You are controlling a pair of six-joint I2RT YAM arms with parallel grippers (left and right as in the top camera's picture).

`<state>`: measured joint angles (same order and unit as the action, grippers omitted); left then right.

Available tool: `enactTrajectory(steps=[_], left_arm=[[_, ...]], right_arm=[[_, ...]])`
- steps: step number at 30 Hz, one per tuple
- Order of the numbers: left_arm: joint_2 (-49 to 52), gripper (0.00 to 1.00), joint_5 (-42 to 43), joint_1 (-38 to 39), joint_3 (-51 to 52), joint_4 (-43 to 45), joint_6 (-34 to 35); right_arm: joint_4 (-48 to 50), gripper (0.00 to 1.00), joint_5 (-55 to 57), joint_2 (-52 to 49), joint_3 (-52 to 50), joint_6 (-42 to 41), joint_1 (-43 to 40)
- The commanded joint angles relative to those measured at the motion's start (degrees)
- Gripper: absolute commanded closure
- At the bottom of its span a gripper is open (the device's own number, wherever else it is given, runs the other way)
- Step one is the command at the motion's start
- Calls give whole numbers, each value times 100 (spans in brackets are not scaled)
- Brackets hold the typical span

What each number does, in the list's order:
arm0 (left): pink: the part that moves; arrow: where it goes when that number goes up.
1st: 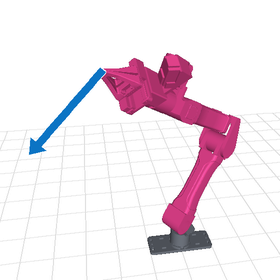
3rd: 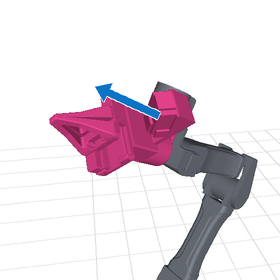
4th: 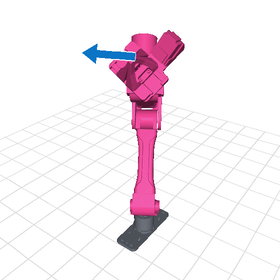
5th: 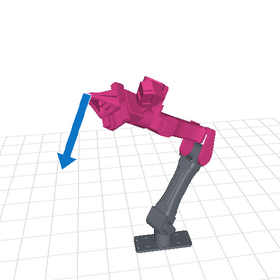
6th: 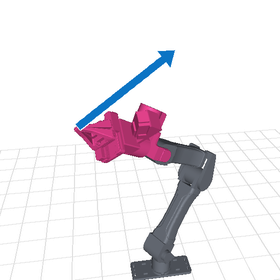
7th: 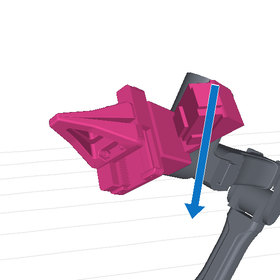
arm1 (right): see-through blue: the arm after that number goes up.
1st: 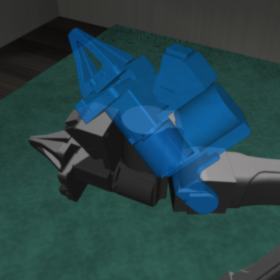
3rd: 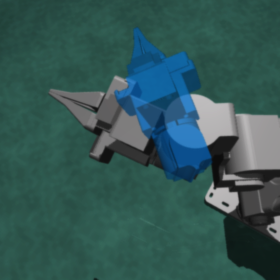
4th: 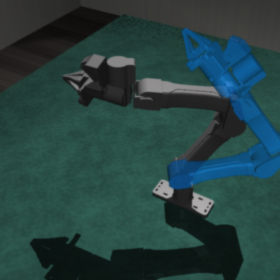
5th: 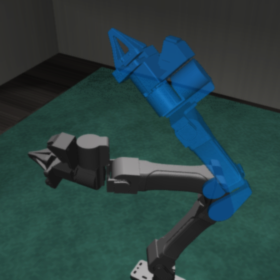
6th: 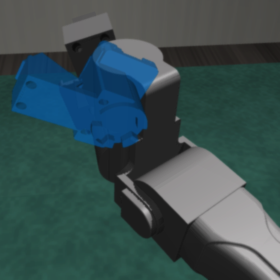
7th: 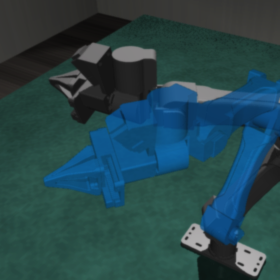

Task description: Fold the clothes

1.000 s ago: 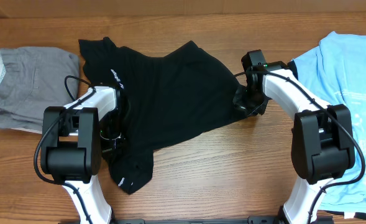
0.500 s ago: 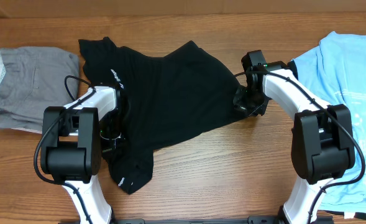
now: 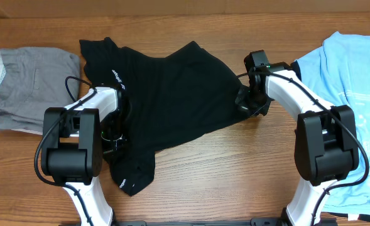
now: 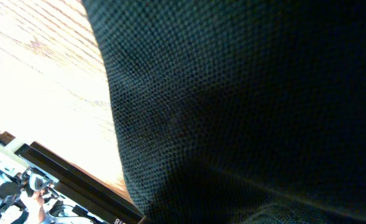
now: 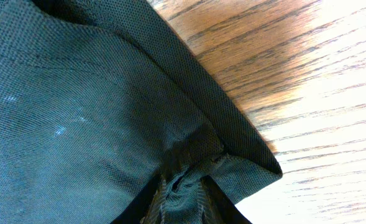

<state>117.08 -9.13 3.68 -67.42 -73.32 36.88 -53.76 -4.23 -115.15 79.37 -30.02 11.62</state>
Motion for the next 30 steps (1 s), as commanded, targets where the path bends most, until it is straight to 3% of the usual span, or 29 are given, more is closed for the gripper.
enactTrajectory(steps=[1, 11, 17, 22, 30], left_arm=[[55, 96, 168, 48, 17, 162, -116], [55, 96, 168, 48, 17, 160, -116], [55, 96, 170, 48, 17, 157, -116], [55, 96, 168, 46, 13, 140, -223], [-61, 96, 168, 44, -531, -219, -529]], right_arm=[[2, 78, 35, -20, -48, -26, -9], [76, 80, 35, -28, -201, -26, -9], [94, 94, 35, -28, -208, -26, -11], [90, 96, 35, -26, -192, -28, -11], [-625, 96, 164, 177, 750, 0, -223]])
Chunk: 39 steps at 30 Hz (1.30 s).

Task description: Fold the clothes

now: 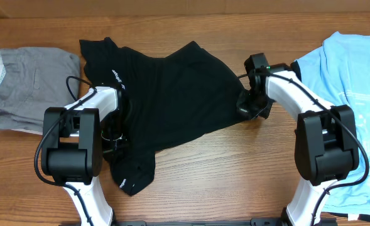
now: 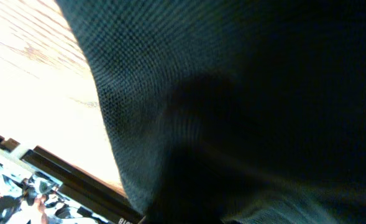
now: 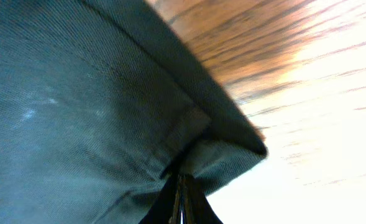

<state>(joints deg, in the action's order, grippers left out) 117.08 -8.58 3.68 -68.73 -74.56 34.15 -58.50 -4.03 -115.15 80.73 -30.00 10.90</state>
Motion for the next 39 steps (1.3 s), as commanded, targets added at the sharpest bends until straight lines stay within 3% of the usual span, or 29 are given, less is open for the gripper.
enactTrajectory(steps=[1, 8, 21, 24, 31, 39], left_arm=[[-136, 96, 114, 44, -590, -190, -297], [-914, 96, 118, 42, -1808, -651, -507], [-1309, 96, 273, 46, -1939, -1032, -507], [-1309, 96, 341, 48, -1928, -1075, -509], [-1309, 96, 568, 52, -1705, -970, -505], [-1309, 96, 826, 232, -1303, -767, -505]], right_arm=[[-319, 96, 195, 245, 831, -4, -205], [-1305, 96, 507, 778, 1934, 284, -503], [-2695, 96, 1069, 841, 1318, 302, -514], [-2472, 96, 1086, 841, 807, 299, -514], [-911, 96, 820, 841, -841, 243, -514], [-142, 95, 518, 841, -1399, 142, -514]])
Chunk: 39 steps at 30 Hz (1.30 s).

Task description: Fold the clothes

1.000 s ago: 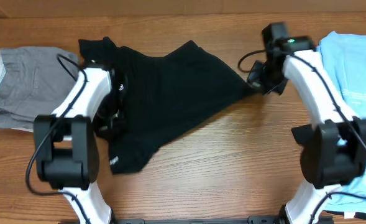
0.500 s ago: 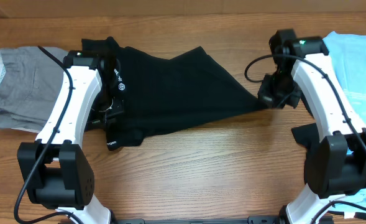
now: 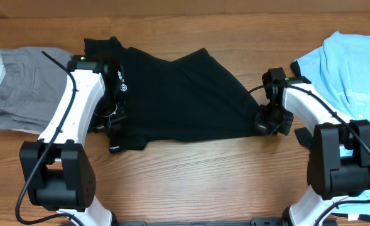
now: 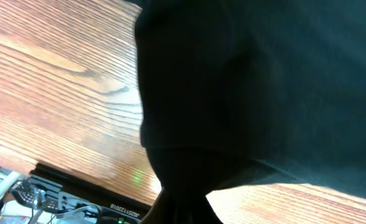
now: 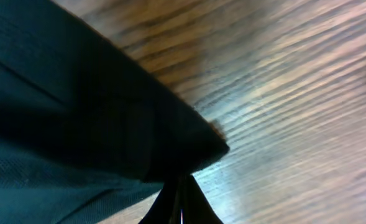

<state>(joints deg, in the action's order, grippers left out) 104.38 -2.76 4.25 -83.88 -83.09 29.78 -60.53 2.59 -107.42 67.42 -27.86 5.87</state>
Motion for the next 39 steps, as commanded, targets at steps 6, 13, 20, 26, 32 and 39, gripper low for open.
enactTrajectory(steps=[6, 13, 20, 26, 32, 39], left_arm=[[-39, 96, 238, 446, 608, 389, -68], [-39, 96, 236, 474, 616, 426, -68], [-39, 96, 234, 474, 616, 455, -68], [-39, 96, 236, 474, 616, 483, -68], [-39, 96, 236, 474, 616, 503, -70], [-39, 95, 236, 474, 616, 516, -70]], right_arm=[[24, 80, -254, 68, -68, -72, -11], [55, 79, -820, 68, -66, -70, -11], [-22, 78, -1325, 70, 83, -72, -48], [240, 71, -1130, 70, 129, -302, -48], [525, 70, -1014, 70, 127, -396, -48], [579, 69, -732, 68, 118, -542, -48]])
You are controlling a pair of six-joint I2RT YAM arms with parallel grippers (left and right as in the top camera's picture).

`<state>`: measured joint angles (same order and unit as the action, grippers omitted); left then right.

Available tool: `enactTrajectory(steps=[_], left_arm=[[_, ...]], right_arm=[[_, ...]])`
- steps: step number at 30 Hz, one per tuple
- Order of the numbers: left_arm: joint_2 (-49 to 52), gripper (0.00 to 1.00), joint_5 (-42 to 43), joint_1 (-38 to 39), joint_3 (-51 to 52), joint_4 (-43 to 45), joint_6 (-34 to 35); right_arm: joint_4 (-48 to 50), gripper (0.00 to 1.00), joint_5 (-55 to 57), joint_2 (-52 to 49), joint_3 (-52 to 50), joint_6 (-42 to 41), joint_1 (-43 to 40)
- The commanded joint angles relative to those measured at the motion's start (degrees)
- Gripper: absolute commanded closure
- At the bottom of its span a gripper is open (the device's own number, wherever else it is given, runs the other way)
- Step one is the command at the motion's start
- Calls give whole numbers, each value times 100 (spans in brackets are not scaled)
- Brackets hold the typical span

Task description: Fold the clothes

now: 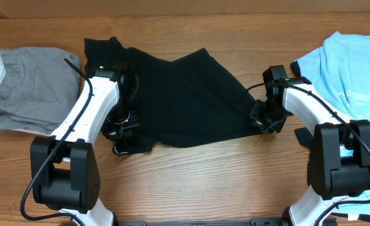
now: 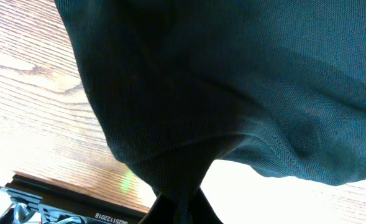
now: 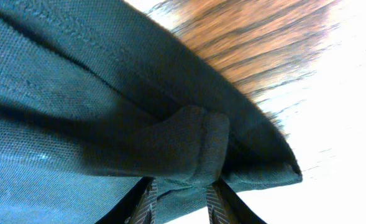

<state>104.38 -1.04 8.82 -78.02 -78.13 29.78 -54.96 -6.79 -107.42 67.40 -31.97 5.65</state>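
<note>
A black shirt (image 1: 178,100) lies spread across the middle of the table, its lower left end bunched. My left gripper (image 1: 119,125) is at that bunched end. In the left wrist view the left gripper (image 2: 183,210) is shut on a pinch of black cloth. My right gripper (image 1: 262,120) is at the shirt's right corner. In the right wrist view the right gripper (image 3: 182,190) stands open, its fingers (image 3: 150,194) apart, with the folded hem corner (image 3: 201,143) lying between and above them.
A folded grey garment (image 1: 31,88) lies at the left edge of the wooden table (image 1: 210,182). A light blue garment (image 1: 354,63) is heaped at the right, close behind the right arm.
My right gripper was shut on the shirt's right corner and is now open, a little to the left. The left gripper, still shut, has shifted right with the bunched end.
The shirt first lay skewed, a tail hanging toward the front left, with both grippers at its edges. The right gripper then showed shut on the corner. Later the shirt was stretched wide between both arms, its front edge straight. Now the right corner is let go.
</note>
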Motion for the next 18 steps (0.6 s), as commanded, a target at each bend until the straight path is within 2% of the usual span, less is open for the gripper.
enactTrajectory(steps=[1, 10, 18], left_arm=[[-39, 95, 63, 17, 31, 20, -70], [-39, 96, 63, 17, 31, 17, -151], [-39, 95, 63, 17, 31, 20, -151]], right_arm=[[17, 69, 205, 68, 120, -131, -26], [-31, 69, 289, 68, 55, -131, -22], [479, 65, 243, 68, -363, -131, -20]])
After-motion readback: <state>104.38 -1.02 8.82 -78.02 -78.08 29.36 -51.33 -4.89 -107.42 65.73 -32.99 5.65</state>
